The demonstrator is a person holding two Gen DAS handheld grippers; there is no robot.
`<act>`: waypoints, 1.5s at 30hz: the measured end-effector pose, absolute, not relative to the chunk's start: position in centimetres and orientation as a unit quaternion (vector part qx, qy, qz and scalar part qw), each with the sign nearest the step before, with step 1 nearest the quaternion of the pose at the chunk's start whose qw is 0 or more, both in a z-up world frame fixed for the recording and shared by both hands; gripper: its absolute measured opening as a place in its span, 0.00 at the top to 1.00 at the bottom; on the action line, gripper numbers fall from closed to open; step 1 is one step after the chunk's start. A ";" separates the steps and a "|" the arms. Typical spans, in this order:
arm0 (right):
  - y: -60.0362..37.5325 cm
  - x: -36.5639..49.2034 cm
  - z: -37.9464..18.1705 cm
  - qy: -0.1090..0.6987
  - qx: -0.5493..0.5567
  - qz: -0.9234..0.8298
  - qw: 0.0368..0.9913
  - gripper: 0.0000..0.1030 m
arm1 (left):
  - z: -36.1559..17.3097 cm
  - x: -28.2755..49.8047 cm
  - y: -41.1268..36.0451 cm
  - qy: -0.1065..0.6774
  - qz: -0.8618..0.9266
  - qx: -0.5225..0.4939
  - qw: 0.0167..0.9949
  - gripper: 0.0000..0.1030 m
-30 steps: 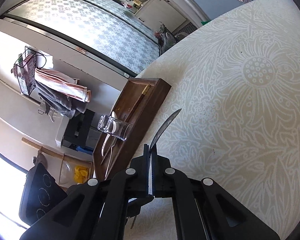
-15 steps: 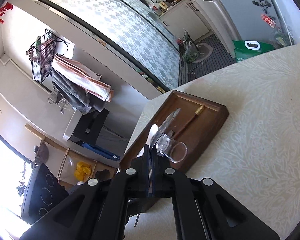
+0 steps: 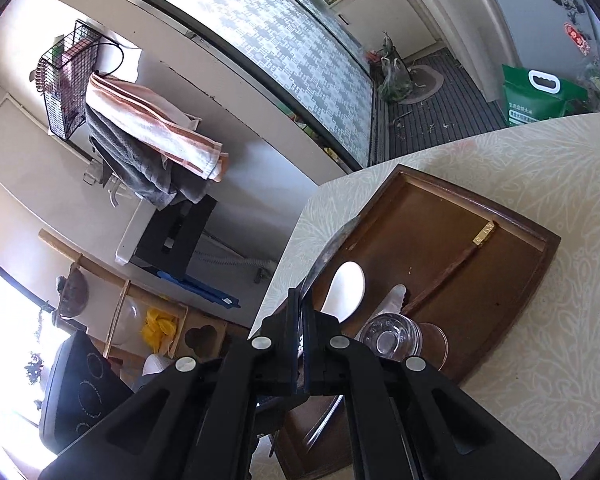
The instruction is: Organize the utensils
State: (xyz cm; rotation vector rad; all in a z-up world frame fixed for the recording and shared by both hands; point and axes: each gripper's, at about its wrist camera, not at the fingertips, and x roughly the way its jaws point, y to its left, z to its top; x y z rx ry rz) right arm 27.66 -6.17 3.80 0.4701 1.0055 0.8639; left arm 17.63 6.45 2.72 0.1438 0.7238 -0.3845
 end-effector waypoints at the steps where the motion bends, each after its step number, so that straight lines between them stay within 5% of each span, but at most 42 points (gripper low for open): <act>1: -6.0 27.8 3.7 0.464 0.215 0.397 0.762 0.99 | 2.6 17.7 6.6 0.353 -0.187 0.069 0.914 0.90; 14: -5.9 28.4 3.2 0.475 0.204 0.370 0.772 0.96 | 1.7 18.6 6.8 0.357 -0.186 0.059 0.913 0.88; 20: -6.9 28.7 3.4 0.469 0.220 0.364 0.774 0.79 | 1.7 18.5 6.8 0.352 -0.183 0.057 0.916 0.50; 26: -7.4 28.6 3.9 0.465 0.223 0.368 0.774 0.74 | 1.6 18.5 6.8 0.353 -0.182 0.054 0.916 0.43; 35: -8.2 28.7 3.9 0.463 0.233 0.366 0.773 0.58 | 1.7 18.3 6.6 0.352 -0.184 0.053 0.916 0.35; 45: -9.8 25.9 5.5 0.446 0.219 0.371 0.784 0.57 | 2.9 16.4 5.2 0.346 -0.186 0.061 0.918 0.34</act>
